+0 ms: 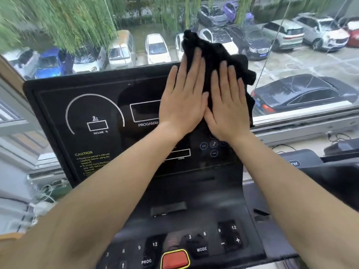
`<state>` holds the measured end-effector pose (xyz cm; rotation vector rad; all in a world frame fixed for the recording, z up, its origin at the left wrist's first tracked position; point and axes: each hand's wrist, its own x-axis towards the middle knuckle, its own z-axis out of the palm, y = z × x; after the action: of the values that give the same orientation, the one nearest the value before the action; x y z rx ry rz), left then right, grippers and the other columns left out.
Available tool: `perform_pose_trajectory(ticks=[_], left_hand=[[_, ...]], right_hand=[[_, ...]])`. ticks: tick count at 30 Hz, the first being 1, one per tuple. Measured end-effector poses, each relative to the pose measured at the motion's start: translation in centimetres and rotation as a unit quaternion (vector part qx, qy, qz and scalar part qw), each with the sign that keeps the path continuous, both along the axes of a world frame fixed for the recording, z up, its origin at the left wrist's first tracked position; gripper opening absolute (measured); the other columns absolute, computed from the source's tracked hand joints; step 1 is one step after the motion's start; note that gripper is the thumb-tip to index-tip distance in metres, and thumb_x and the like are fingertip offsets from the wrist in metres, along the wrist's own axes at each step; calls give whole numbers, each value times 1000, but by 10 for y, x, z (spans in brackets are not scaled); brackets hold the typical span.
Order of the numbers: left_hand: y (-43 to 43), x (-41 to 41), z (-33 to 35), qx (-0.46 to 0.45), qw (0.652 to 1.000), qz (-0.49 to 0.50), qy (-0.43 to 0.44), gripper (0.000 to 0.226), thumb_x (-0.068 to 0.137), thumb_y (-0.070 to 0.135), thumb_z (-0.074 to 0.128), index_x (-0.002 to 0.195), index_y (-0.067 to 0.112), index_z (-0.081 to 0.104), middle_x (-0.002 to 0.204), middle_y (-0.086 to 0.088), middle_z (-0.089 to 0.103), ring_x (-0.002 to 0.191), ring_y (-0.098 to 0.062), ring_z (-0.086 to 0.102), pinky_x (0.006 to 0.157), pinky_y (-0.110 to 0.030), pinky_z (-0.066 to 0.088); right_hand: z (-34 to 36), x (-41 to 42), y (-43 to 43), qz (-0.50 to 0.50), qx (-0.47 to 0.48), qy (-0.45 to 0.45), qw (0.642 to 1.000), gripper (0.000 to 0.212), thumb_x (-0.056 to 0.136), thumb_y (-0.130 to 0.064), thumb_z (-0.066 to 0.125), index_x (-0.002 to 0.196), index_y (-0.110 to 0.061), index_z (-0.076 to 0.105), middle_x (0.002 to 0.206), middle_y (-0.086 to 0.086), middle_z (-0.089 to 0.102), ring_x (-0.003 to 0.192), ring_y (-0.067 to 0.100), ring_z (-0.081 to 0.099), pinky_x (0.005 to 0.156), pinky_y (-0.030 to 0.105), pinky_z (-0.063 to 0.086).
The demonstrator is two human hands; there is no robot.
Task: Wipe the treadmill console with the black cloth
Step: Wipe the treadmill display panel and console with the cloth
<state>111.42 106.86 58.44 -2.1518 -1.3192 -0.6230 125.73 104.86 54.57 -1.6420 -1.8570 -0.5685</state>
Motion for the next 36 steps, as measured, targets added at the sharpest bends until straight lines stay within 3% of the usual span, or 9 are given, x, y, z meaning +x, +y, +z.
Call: perform_pose_trajectory(ticks=[4,7,9,14,20,26,31,36], left_hand=[[-20,10,-30,-17,997,-57,46,67,106,39,26,160,5,6,169,-11,3,155,-30,6,124,-43,5],[-42,-10,-67,-34,989,-104,103,66,106,38,31,160,8,11,169,-8,10,155,-27,11,124,-40,5],[-44,-30,-75,-31,988,-105,113,65,106,38,31,161,9,12,169,-5,9,154,-25,13,124,-40,6],[-24,-78,-41,-18,999,-30,23,65,107,40,30,160,10,9,169,-5,5,154,-26,13,124,-43,7],[-16,-196,-31,10,995,83,-54,64,107,40,34,160,8,16,168,-10,13,152,-33,21,124,-44,8],[-21,-289,-32,-28,978,169,-116,64,108,38,28,160,9,7,169,-13,3,154,-31,7,124,-50,5],[-23,-257,-31,-58,966,185,-169,67,106,35,28,160,5,1,168,-15,-5,154,-35,-3,125,-49,1],[-12,-134,-16,-31,984,114,-131,70,104,37,31,158,-3,9,166,-23,4,152,-43,8,125,-49,7]], right_hand=[[-47,-2,-32,-63,-38,76,994,69,106,-42,18,158,0,3,166,23,0,155,34,-5,126,48,0],[-90,-12,-63,-63,-92,22,994,72,104,-41,24,155,6,9,164,27,7,153,40,1,122,58,14],[-88,-10,-60,-50,-105,-12,993,78,99,-45,33,154,6,12,163,29,14,152,43,5,121,60,15],[-12,-49,-12,-13,-61,-36,997,76,102,-44,34,157,1,7,166,24,5,154,36,-3,124,46,-4],[22,-178,9,54,-13,-68,996,72,105,-46,29,158,-2,12,167,20,9,155,33,6,125,46,1],[33,-285,14,140,-19,-104,984,70,104,-44,26,160,-6,8,169,13,3,156,26,1,126,43,0],[30,-261,16,175,-7,-137,975,64,106,-43,25,161,-12,13,169,7,8,156,22,4,126,41,2],[30,-129,17,107,17,-91,990,63,106,-44,31,160,-15,18,168,11,13,155,29,9,126,45,6]])
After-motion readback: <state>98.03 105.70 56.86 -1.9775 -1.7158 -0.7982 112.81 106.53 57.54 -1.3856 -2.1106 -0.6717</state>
